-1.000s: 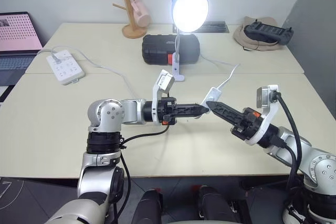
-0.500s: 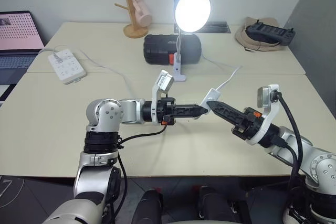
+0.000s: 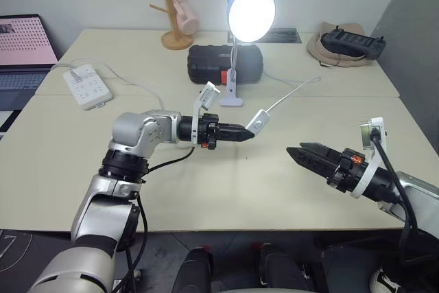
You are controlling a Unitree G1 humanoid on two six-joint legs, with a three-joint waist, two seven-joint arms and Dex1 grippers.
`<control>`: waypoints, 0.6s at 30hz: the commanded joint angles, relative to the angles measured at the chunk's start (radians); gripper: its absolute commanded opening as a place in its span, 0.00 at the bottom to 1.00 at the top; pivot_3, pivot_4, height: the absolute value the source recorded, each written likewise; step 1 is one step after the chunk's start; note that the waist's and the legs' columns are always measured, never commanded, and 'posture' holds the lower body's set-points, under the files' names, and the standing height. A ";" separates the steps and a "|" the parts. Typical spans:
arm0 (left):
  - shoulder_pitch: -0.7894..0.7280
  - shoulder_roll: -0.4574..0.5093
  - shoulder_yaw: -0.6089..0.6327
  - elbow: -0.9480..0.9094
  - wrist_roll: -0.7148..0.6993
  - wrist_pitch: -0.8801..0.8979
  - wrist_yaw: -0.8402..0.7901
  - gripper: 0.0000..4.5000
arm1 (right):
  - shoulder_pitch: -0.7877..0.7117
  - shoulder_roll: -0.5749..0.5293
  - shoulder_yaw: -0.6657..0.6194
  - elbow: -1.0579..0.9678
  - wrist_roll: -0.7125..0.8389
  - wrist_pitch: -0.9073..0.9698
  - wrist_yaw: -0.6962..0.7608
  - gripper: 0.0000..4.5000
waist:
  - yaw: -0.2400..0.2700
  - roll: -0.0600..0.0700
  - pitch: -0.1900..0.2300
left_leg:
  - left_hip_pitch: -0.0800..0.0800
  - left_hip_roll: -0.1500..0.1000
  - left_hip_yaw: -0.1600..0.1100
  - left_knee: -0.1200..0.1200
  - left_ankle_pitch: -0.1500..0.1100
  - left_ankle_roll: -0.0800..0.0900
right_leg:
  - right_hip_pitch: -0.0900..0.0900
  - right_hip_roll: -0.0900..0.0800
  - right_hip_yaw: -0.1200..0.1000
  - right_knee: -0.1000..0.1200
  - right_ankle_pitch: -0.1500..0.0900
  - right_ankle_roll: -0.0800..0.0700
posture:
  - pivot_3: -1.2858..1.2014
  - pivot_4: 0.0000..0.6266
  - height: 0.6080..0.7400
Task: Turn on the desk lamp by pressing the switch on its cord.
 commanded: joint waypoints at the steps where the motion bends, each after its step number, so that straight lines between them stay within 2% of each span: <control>1: -0.078 -0.004 -0.097 0.162 0.211 -0.351 -0.081 0.09 | -0.032 -0.019 0.041 -0.083 -0.183 -0.020 -0.034 1.00 | 0.000 0.000 0.000 | 0.000 0.000 0.000 0.000 0.000 0.000 | 0.000 0.000 0.000 0.000 0.000 0.000 | 0.52 0.24 1.00; 4: -0.161 -0.047 -0.198 0.389 0.427 -0.715 -0.023 0.09 | -0.044 -0.017 0.107 -0.119 -0.358 -0.029 -0.055 1.00 | 0.003 0.000 0.000 | -0.001 -0.001 0.000 0.000 0.000 0.000 | -0.001 0.000 0.000 -0.001 0.000 0.000 | 0.52 0.24 1.00; 6: -0.202 -0.071 -0.244 0.513 0.533 -0.892 0.013 0.09 | -0.041 -0.004 0.129 -0.119 -0.431 -0.039 -0.059 1.00 | 0.006 -0.001 0.001 | -0.002 0.000 0.000 0.000 0.000 0.000 | -0.001 -0.001 0.000 -0.001 0.000 0.001 | 0.52 0.24 1.00; 9: -0.257 -0.119 -0.259 0.667 0.617 -1.025 0.058 0.09 | -0.015 0.037 0.133 -0.106 -0.513 -0.052 -0.077 1.00 | 0.010 -0.002 0.001 | -0.003 -0.001 0.000 0.000 0.000 0.000 | -0.002 -0.001 0.000 -0.002 0.000 0.001 | 0.52 0.24 1.00; 13: -0.297 -0.153 -0.248 0.771 0.679 -1.126 0.073 0.09 | 0.012 0.067 0.123 -0.117 -0.561 -0.054 -0.063 1.00 | 0.008 -0.002 0.001 | -0.015 -0.002 0.000 0.003 0.000 0.000 | -0.014 -0.001 0.000 0.001 0.003 -0.001 | 0.52 0.24 1.00; 15: -0.308 -0.163 -0.236 0.803 0.697 -1.154 0.077 0.24 | 0.021 0.080 0.117 -0.123 -0.576 -0.052 -0.056 1.00 | 0.007 -0.002 0.001 | -0.016 -0.002 0.000 0.003 0.000 0.001 | -0.015 -0.001 0.000 0.001 0.004 -0.002 | 0.52 0.24 1.00; 16: -0.313 -0.169 -0.226 0.816 0.699 -1.157 0.075 0.26 | 0.027 0.085 0.115 -0.125 -0.584 -0.051 -0.053 1.00 | 0.006 -0.002 0.001 | -0.016 -0.002 0.000 0.003 0.000 0.001 | -0.015 -0.001 0.000 0.001 0.004 -0.001 | 0.52 0.24 1.00; 18: -0.325 -0.176 -0.198 0.832 0.690 -1.153 0.063 0.37 | 0.039 0.096 0.109 -0.127 -0.597 -0.052 -0.050 1.00 | 0.003 -0.002 0.001 | -0.016 -0.002 0.000 0.003 0.000 0.001 | -0.015 -0.001 0.000 0.001 0.004 -0.001 | 0.52 0.24 1.00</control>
